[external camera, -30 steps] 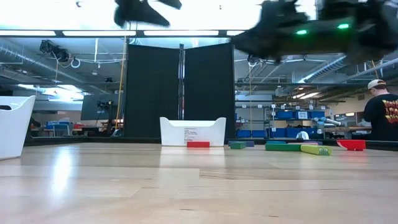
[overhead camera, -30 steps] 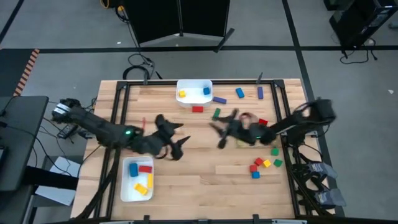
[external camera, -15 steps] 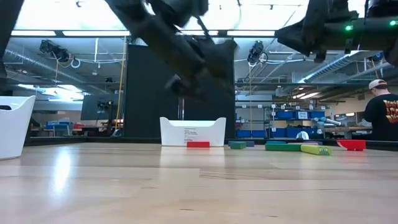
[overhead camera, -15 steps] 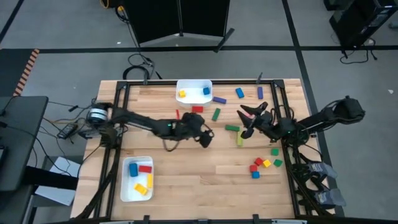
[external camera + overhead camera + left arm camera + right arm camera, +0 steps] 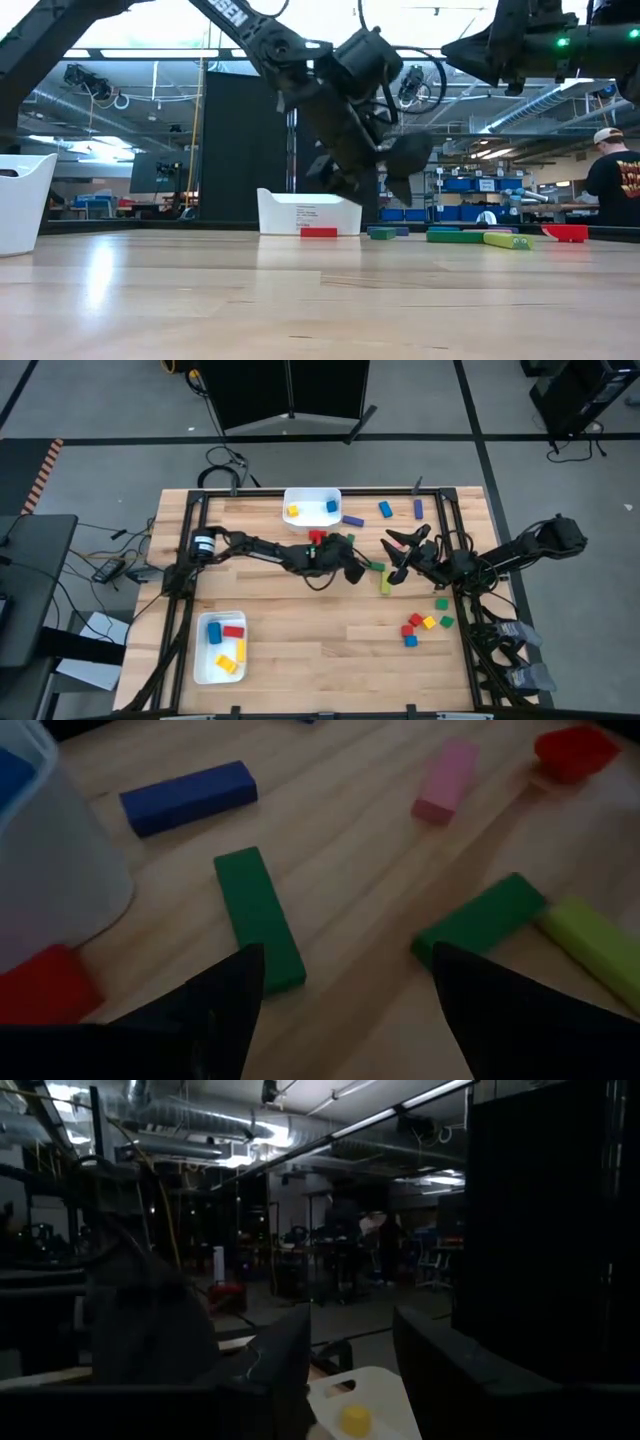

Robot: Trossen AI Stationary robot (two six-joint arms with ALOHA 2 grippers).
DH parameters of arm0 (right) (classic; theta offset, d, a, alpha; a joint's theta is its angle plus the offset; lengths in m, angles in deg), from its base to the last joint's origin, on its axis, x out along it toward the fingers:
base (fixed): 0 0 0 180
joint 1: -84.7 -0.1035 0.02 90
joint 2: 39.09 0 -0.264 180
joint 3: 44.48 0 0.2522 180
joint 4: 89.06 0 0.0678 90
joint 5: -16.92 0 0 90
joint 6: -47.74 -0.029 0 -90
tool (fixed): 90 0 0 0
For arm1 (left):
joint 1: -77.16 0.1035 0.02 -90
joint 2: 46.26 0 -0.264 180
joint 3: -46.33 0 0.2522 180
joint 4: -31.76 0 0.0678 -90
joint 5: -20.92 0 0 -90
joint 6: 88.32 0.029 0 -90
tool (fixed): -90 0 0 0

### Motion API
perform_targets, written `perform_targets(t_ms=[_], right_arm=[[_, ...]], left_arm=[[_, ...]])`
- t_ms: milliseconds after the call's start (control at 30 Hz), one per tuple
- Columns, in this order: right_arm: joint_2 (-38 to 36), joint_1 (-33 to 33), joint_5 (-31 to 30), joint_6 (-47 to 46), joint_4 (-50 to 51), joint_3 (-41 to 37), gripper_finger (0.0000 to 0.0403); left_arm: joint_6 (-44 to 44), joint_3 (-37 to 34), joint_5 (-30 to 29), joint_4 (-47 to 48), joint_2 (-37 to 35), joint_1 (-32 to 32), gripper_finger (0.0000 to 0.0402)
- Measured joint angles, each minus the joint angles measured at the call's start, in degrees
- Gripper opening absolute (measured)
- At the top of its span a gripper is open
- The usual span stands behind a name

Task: Sort blocks by size
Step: Put the green rectangular block into the bottom white bin

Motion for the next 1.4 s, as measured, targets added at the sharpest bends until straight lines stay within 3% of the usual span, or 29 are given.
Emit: perform_targets(t_ms=[500, 1200, 1400], right_arm=[[0.0, 0.0, 0.4, 0.5, -0.7, 0.0, 0.0154], [0.0, 0.0, 0.5, 0.7, -1.6, 0.0, 0.0154], [0.0, 0.0, 0.5, 0.8, -1.8, 0.1, 0.0155]], left_arm=[[2.4, 0.1, -2.6, -2.1, 1.7, 1.9, 0.0293], [1.6, 0.1, 0.6, -8.5, 7.0, 3.8, 0.0293], [1.3, 0.1, 0.4, -9.2, 8.0, 4.0, 0.0267]])
